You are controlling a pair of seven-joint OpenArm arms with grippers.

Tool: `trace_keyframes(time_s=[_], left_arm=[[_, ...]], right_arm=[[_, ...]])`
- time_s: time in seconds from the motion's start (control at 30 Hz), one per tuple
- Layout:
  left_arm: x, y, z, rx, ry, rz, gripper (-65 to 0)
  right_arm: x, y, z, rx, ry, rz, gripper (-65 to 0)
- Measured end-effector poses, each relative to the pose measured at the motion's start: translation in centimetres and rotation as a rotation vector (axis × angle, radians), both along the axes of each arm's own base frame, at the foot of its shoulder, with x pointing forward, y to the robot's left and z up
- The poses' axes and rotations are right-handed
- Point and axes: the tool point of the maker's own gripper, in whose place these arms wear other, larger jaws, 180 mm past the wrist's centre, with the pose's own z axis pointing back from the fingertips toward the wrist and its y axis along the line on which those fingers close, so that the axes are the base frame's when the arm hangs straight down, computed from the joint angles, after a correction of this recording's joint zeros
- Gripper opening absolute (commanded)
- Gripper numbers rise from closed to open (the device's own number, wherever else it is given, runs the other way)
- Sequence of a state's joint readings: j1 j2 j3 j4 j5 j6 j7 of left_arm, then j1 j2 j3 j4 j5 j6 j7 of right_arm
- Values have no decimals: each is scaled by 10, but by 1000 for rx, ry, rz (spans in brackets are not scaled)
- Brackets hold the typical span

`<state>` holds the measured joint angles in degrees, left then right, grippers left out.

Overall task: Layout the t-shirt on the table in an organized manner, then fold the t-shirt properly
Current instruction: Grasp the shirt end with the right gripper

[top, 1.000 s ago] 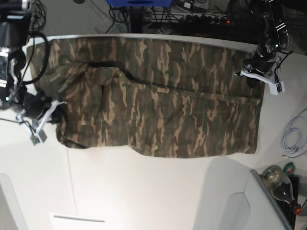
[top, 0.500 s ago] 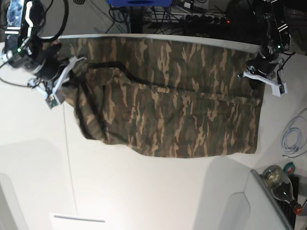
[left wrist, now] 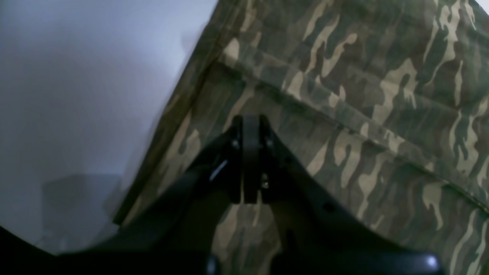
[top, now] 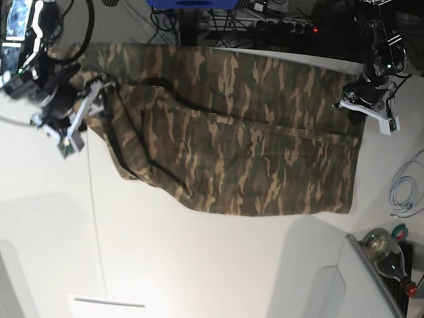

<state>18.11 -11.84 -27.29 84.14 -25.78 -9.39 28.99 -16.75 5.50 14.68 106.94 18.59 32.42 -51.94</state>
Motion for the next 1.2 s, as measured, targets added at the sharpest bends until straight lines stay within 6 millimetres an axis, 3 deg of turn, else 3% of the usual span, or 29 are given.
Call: trace_keyframes(time_s=[0.1, 0.17, 0.27, 0.4, 0.47, 0.63, 0.7, 0.9, 1.0, 1.1, 1.2], left_arm=[[-2, 0, -1, -1, 5, 1, -650], [-3, -1, -2, -3, 7, 1, -650], [-2, 0, -2, -2, 7, 1, -650], [-3, -2, -2, -6, 7, 2, -650], [-3, -1, -2, -3, 7, 2, -650], [-3, -2, -2, -6, 8, 2, -650], [-3, -1, -2, -5, 8, 2, -650], [-9, 0, -10, -14, 28, 12, -650], [-19, 2, -23, -26, 68, 27, -650], [-34, 8, -44, 24, 148, 21, -650], [-26, 11, -47, 100, 108, 9, -650]], right_arm=[[45, -5, 15, -14, -66, -6, -279], [62, -18, 8, -89, -15, -18, -279], [68, -20, -6, -126, 51, -3, -279], [72, 15, -13, -101, 69, 100, -281], [80, 23, -15, -82, 67, 115, -281], [84, 15, -36, -84, 132, 102, -291], [85, 19, -43, -50, 132, 94, -350], [85, 18, -57, -36, 178, 86, -641], [86, 18, -52, -43, 164, 88, -642], [98, 18, -27, -59, 77, 93, -644], [100, 16, -9, -94, 49, 102, -644]])
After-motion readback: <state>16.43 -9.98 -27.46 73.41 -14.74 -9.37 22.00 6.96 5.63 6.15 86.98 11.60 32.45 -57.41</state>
